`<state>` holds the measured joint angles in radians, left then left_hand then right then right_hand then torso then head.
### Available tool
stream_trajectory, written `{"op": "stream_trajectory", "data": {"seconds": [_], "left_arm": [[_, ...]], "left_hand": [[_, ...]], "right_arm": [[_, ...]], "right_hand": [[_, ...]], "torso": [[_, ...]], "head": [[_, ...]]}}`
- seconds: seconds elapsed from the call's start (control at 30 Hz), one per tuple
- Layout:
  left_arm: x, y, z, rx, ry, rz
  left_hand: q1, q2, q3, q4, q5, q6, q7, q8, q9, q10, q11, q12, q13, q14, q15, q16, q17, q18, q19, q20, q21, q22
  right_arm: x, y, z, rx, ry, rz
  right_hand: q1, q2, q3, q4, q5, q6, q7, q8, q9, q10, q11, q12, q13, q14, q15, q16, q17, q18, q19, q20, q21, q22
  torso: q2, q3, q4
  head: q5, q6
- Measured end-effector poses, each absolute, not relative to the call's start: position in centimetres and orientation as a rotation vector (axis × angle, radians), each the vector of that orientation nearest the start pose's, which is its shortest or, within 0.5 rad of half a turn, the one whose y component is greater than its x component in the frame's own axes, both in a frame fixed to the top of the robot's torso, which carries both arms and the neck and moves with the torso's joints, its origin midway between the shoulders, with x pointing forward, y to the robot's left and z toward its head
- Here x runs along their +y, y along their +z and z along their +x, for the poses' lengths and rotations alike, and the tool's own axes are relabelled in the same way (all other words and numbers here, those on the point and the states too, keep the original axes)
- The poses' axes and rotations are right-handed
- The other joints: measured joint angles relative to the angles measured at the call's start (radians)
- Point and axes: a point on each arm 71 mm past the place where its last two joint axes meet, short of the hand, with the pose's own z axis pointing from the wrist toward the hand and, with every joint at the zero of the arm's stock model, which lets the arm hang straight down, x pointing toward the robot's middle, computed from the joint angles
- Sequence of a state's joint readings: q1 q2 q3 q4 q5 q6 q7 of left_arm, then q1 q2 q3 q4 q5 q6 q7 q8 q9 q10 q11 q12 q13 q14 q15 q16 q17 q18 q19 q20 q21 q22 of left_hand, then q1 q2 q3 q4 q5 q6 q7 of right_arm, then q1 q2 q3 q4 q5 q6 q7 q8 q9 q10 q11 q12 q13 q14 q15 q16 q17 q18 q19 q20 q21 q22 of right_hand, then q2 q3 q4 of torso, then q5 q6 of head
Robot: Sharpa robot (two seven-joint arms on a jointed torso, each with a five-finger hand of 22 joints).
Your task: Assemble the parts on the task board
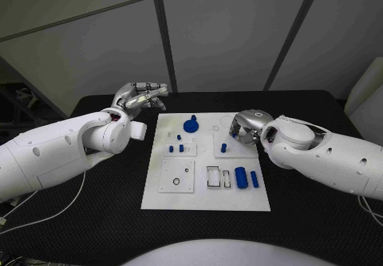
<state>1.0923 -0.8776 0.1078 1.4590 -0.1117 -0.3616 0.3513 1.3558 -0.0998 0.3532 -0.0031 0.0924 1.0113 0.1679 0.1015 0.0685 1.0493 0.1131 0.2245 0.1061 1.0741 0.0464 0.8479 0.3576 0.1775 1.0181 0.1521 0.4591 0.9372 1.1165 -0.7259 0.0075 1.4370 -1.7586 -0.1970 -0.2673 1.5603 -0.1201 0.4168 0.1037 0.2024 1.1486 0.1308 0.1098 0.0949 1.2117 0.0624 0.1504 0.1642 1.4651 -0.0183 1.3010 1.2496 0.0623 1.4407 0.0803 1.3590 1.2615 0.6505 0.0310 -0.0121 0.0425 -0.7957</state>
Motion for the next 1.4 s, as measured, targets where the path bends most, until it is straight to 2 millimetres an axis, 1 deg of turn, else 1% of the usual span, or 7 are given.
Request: {"op": "stream_trajectory", "data": {"seconds": [0.13, 0.3, 0.57, 0.63, 0.83, 1.1, 1.4], "left_arm": [[25.4, -18.3, 50.2, 1.327, -1.405, -1.129], [25.5, -18.4, 50.2, 1.326, -1.401, -1.13], [25.6, -18.4, 50.4, 1.325, -1.398, -1.132], [25.5, -18.5, 50.4, 1.325, -1.398, -1.133], [25.5, -18.5, 50.4, 1.327, -1.398, -1.135], [25.1, -18.6, 50.5, 1.332, -1.405, -1.134], [24.4, -18.6, 50.5, 1.339, -1.421, -1.133]], "left_hand": [[0.0, 0.0, 0.0, 0.0, 0.0, 0.0, 0.0, 0.0, 0.0, 0.0, 0.0, 0.0, 0.0, 0.0, 0.0, 0.0, 0.0, 0.0, 0.0, 0.0, 0.0, 0.0], [0.0, 0.0, 0.0, 0.0, 0.0, 0.0, 0.0, 0.0, 0.0, 0.0, 0.0, 0.0, 0.0, 0.0, 0.0, 0.0, 0.0, 0.0, 0.0, 0.0, 0.0, 0.0], [0.004, -0.004, 0.003, -0.003, 0.0, 0.0, 0.0, 0.0, 0.0, -0.004, 0.004, 0.0, 0.0, 0.0, 0.0, 0.0, -0.001, 0.0, 0.0, 0.0, 0.0, 0.0], [0.004, -0.004, 0.003, -0.003, 0.0, 0.0, 0.0, 0.0, 0.0, -0.004, 0.004, 0.0, -0.001, 0.0, 0.0, 0.0, -0.001, 0.0, 0.0, 0.0, 0.0, 0.0], [0.004, -0.004, 0.003, -0.003, 0.0, 0.0, 0.0, 0.0, 0.0, -0.004, 0.004, 0.0, -0.002, 0.0, 0.0, 0.0, -0.003, 0.0, 0.0, 0.0, 0.0, 0.0], [0.004, -0.004, 0.003, -0.003, 0.0, 0.0, 0.0, 0.0, 0.0, -0.007, 0.007, 0.0, -0.002, 0.0, 0.0, 0.0, -0.003, 0.0, 0.0, 0.0, 0.0, 0.0], [0.004, -0.004, 0.003, -0.003, 0.0, 0.0, 0.0, 0.0, 0.0, -0.007, 0.007, 0.0, -0.002, 0.0, 0.0, 0.0, -0.003, 0.0, 0.0, 0.0, 0.0, 0.0]], "right_arm": [[-16.8, -21.8, 48.9, 1.706, 0.394, -0.345], [-16.9, -21.8, 48.5, 1.691, 0.398, -0.341], [-17.3, -21.0, 47.9, 1.635, 0.422, -0.315], [-17.5, -20.8, 47.7, 1.623, 0.426, -0.306], [-17.2, -19.8, 46.4, 1.587, 0.477, -0.285], [-14.8, -18.6, 44.5, 1.554, 0.597, -0.267], [-9.8, -18.1, 43.0, 1.541, 0.763, -0.271]], "right_hand": [[-0.009, 0.008, -0.002, -0.004, -0.006, 0.003, -0.001, -0.001, 0.004, 0.0, 0.0, -0.002, 0.0, 0.0, 0.0, 0.0, -0.001, 0.0, 0.0, 0.0, 0.001, 0.001], [-0.029, 0.0, -0.001, -0.005, -0.011, 0.007, 0.0, 0.003, 0.005, 0.011, -0.004, -0.002, 0.0, 0.0, 0.0, 0.003, -0.002, 0.0, 0.0, 0.0, 0.001, 0.002], [-0.033, 0.003, -0.001, -0.005, -0.012, 0.007, 0.0, 0.003, 0.005, 0.014, -0.007, -0.006, 0.001, 0.0, 0.0, 0.006, -0.002, 0.0, 0.0, 0.0, 0.001, 0.004], [-0.038, -0.002, -0.001, -0.005, -0.012, 0.007, 0.0, 0.003, 0.005, 0.014, -0.007, -0.006, 0.001, 0.0, 0.0, 0.006, -0.002, 0.0, 0.0, 0.0, 0.001, 0.004], [-0.041, 0.001, 0.002, -0.007, -0.012, 0.007, 0.0, 0.003, 0.004, 0.014, -0.007, -0.006, 0.0, 0.0, 0.0, 0.006, -0.002, 0.0, 0.0, 0.0, 0.001, 0.005], [-0.042, 0.002, 0.007, -0.013, -0.012, 0.007, 0.0, 0.002, 0.005, 0.014, -0.007, -0.009, 0.0, 0.0, 0.0, 0.006, -0.002, 0.0, 0.0, 0.0, 0.001, 0.005], [-0.042, 0.002, 0.01, -0.016, -0.009, 0.006, -0.001, 0.002, 0.005, 0.014, -0.007, -0.013, -0.001, 0.0, 0.0, 0.006, -0.002, 0.0, 0.0, 0.0, 0.001, 0.005]], "torso": [[-0.001, 0.0003, 0.0], [-0.002, 0.0003, 0.0], [-0.003, -0.0005, -0.0003], [-0.003, -0.0007, -0.0003], [-0.004, -0.0009, -0.0005], [-0.005, -0.0025, -0.0008], [-0.003, -0.0049, 0.002]], "head": [[0.001, 0.0], [0.001, 0.0], [-0.002, 0.004], [-0.003, 0.005], [-0.003, 0.007], [0.001, 0.009], [0.021, 0.001]]}}
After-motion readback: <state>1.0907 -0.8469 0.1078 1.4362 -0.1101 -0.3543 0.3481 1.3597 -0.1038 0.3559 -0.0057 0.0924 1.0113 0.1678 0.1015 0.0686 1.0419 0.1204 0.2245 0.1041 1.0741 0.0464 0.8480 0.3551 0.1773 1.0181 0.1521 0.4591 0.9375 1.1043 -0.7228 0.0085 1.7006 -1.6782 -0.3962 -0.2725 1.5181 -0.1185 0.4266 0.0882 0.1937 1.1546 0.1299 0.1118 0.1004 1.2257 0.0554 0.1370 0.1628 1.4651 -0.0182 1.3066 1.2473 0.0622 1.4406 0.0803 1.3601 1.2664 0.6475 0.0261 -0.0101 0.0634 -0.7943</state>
